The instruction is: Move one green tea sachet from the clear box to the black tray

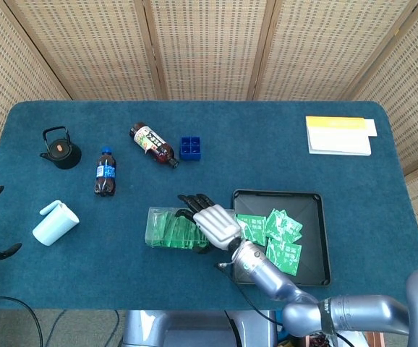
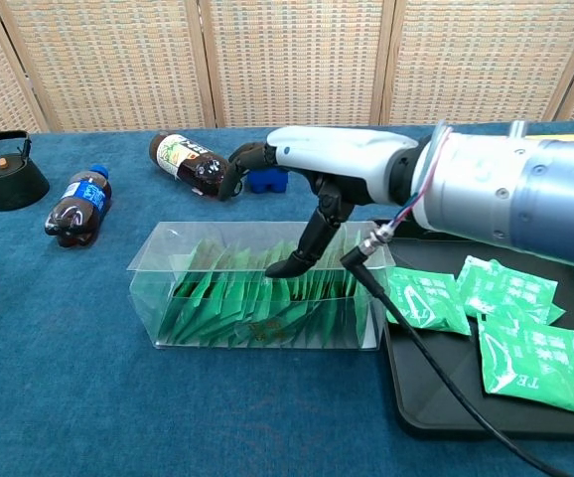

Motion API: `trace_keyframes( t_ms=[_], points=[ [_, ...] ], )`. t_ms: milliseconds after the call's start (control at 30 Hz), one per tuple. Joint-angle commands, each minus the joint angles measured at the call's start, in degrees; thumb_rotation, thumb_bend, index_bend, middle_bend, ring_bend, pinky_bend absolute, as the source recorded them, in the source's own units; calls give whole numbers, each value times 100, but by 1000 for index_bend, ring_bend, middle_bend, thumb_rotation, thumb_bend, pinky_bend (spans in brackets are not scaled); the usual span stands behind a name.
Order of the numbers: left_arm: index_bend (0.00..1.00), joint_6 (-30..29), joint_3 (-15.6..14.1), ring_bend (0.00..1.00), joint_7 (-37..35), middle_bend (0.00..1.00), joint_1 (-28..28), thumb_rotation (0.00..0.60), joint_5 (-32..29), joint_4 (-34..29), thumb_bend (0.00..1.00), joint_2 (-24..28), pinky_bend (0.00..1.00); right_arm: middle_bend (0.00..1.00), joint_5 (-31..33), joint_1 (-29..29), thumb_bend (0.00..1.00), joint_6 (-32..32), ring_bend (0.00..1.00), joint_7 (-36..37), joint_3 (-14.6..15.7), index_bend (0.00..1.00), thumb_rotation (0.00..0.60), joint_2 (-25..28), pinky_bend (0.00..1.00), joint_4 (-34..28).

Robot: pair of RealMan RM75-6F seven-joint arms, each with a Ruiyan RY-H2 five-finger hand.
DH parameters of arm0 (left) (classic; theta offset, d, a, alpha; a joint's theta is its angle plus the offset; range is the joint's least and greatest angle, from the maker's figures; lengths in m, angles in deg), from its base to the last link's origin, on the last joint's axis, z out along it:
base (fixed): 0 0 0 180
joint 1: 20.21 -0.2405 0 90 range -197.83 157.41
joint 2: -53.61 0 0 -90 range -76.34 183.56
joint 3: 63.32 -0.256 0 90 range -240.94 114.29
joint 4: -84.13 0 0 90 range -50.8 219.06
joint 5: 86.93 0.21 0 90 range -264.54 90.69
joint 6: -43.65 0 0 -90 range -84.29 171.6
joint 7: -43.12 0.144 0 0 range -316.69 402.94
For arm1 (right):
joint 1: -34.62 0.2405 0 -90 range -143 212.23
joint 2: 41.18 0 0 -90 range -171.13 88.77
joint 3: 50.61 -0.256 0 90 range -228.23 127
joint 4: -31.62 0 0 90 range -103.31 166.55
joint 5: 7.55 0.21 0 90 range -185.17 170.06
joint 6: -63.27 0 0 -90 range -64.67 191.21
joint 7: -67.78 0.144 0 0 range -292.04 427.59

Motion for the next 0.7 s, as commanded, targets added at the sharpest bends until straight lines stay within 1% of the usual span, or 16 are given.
trace_keyframes(
  t_ms=[33, 200, 467, 533, 700],
  points=[
    [0, 15, 3, 0, -61, 0, 4, 600, -9, 10, 108, 22, 0, 0, 122, 84, 382, -94, 0, -148, 118, 249, 600, -90, 0, 91],
    [0, 66, 3, 0, -98, 0, 31, 600, -14, 11, 108, 44, 0, 0, 124, 124, 382, -214, 0, -221, 241, 249, 600, -138, 0, 102],
    [0, 11, 9, 0, -140, 0, 11, 600, -10, 23, 108, 45, 0, 0, 14, 157, 387, -362, 0, -295, 433, 249, 600, -294, 0, 413],
    [0, 30, 12, 0, -161, 0, 19, 600, -22, 25, 108, 47, 0, 0, -73, 155, 411, -427, 0, -331, 488, 260, 600, -356, 0, 549],
    [0, 48, 24, 0, -191, 0, 28, 600, -61, 21, 110, 51, 0, 0, -161, 143, 569, -481, 0, -216, 454, 379, 600, -421, 0, 619]
  ],
)
